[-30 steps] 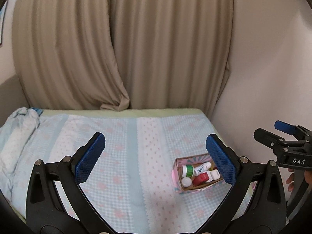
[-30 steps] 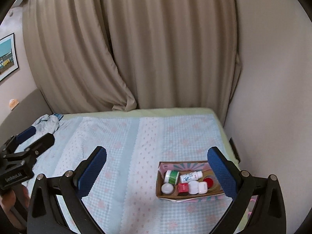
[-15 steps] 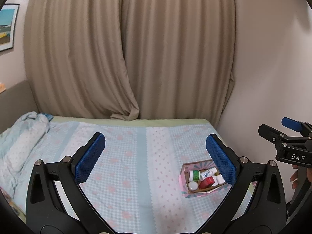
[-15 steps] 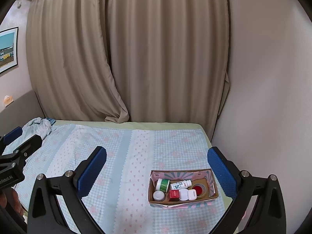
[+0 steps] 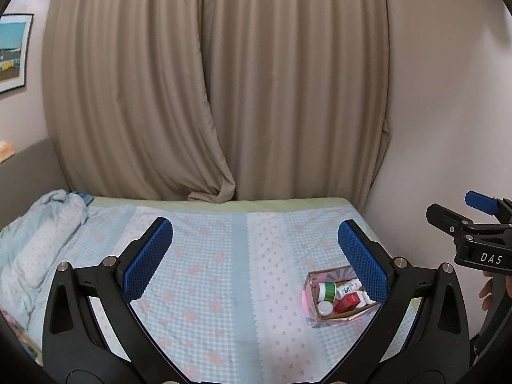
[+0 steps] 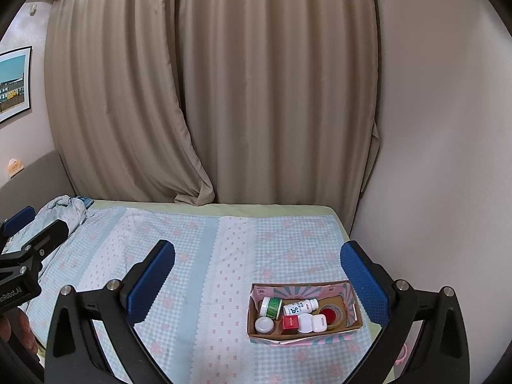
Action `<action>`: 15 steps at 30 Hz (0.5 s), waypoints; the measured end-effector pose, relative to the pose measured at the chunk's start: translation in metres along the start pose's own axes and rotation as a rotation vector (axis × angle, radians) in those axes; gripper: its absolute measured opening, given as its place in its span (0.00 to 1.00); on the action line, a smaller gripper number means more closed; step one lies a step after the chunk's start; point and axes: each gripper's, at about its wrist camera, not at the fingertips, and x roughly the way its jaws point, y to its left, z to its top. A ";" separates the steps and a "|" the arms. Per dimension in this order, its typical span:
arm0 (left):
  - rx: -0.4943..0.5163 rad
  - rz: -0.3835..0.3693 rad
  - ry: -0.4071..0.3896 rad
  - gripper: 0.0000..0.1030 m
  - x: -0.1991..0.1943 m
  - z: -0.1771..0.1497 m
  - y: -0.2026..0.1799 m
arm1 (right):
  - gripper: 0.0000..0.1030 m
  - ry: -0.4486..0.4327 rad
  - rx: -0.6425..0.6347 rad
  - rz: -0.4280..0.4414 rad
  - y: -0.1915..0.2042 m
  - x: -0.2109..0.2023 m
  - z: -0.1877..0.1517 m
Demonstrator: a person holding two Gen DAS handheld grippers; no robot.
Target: Organize rigid objects
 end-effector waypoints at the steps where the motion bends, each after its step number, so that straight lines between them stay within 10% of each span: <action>1: -0.001 0.005 -0.006 1.00 0.000 0.000 -0.001 | 1.00 0.001 0.000 0.001 0.000 0.001 0.000; 15: -0.009 0.000 -0.014 1.00 -0.003 -0.001 -0.007 | 1.00 0.001 -0.003 -0.004 0.001 0.001 0.001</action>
